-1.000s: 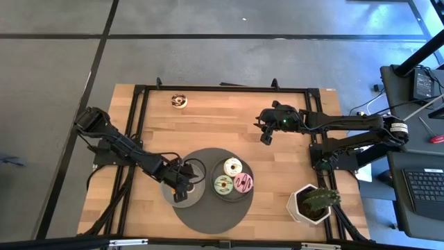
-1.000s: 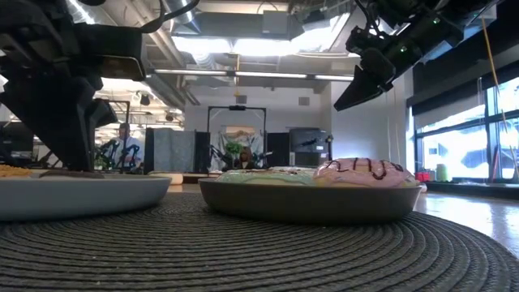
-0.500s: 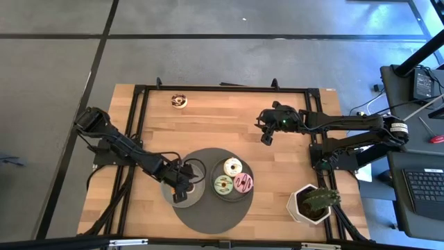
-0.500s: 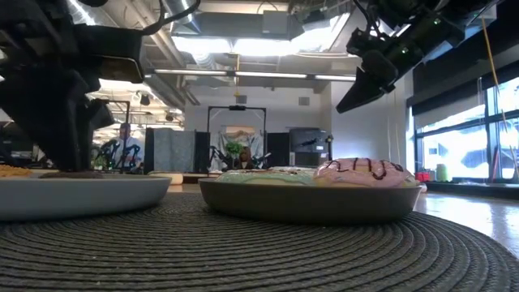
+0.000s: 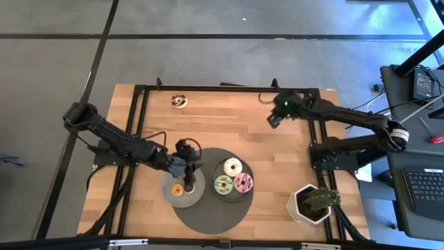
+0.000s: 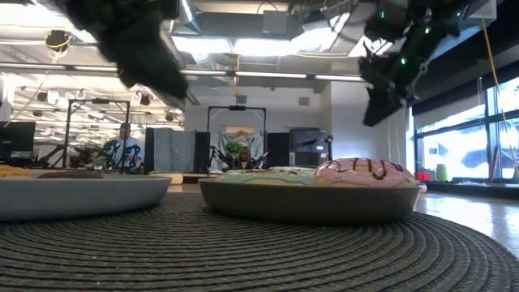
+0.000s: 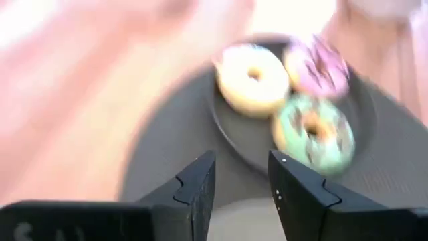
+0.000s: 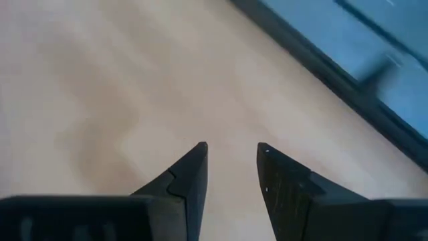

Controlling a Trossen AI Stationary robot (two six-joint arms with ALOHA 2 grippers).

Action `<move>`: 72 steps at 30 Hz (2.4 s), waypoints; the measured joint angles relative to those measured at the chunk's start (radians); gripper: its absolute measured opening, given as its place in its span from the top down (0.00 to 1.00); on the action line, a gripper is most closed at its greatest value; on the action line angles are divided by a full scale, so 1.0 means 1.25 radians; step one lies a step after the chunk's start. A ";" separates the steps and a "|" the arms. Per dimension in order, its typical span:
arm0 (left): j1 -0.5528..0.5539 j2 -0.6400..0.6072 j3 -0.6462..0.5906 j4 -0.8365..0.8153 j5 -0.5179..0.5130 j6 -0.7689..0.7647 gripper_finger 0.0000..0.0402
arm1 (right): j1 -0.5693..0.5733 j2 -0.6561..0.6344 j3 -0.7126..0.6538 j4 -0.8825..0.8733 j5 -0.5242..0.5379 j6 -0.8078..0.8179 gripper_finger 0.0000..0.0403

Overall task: Pick & Place donuts
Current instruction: Put the small blue donut on the gray plate

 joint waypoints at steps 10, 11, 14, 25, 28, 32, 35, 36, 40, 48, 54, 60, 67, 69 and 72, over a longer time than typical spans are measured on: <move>0.077 -0.019 0.000 0.044 -0.040 0.094 0.66 | -0.228 0.020 -0.028 -0.047 -0.037 -0.007 0.67; 0.085 -0.019 0.000 0.044 -0.028 0.098 0.67 | -0.231 0.020 -0.029 -0.048 -0.046 -0.019 0.67; 0.101 -0.018 0.000 0.044 -0.014 0.100 0.67 | -0.232 0.023 -0.029 -0.048 -0.015 -0.009 0.67; 0.118 -0.010 0.000 0.046 -0.015 0.094 0.68 | -0.232 0.087 -0.087 -0.032 0.076 0.069 0.67; 0.118 -0.010 0.000 0.045 -0.014 0.094 0.67 | -0.232 0.104 -0.095 -0.015 0.118 0.091 0.67; 0.118 -0.010 0.000 0.045 -0.014 0.094 0.67 | -0.239 0.135 -0.107 0.010 0.107 0.103 0.67; 0.118 -0.010 0.000 0.045 -0.008 0.099 0.67 | -0.241 0.164 -0.115 0.027 0.100 0.102 0.67; 0.118 -0.010 0.000 0.044 -0.007 0.099 0.67 | -0.242 0.175 -0.115 0.033 0.099 0.102 0.67; 0.118 -0.010 0.000 0.038 -0.006 0.100 0.68 | -0.242 0.213 -0.115 0.039 0.085 0.102 0.67; 0.118 -0.010 0.000 0.038 -0.006 0.100 0.67 | -0.242 0.252 -0.115 0.046 0.078 0.100 0.69; 0.118 -0.010 0.000 0.038 -0.006 0.100 0.68 | -0.242 0.254 -0.115 0.048 0.079 0.078 0.82; 0.118 -0.010 0.000 0.038 -0.006 0.100 0.68 | -0.242 0.254 -0.115 0.049 0.100 0.032 0.98; 0.118 -0.010 0.000 0.038 -0.006 0.100 0.68 | -0.242 0.254 -0.115 0.049 0.124 0.025 0.98; 0.118 -0.010 0.000 0.038 -0.006 0.100 0.68 | -0.242 0.254 -0.115 0.049 0.119 0.025 0.99; 0.118 -0.010 0.000 0.038 -0.006 0.100 0.68 | -0.242 0.254 -0.115 0.049 0.101 0.025 0.98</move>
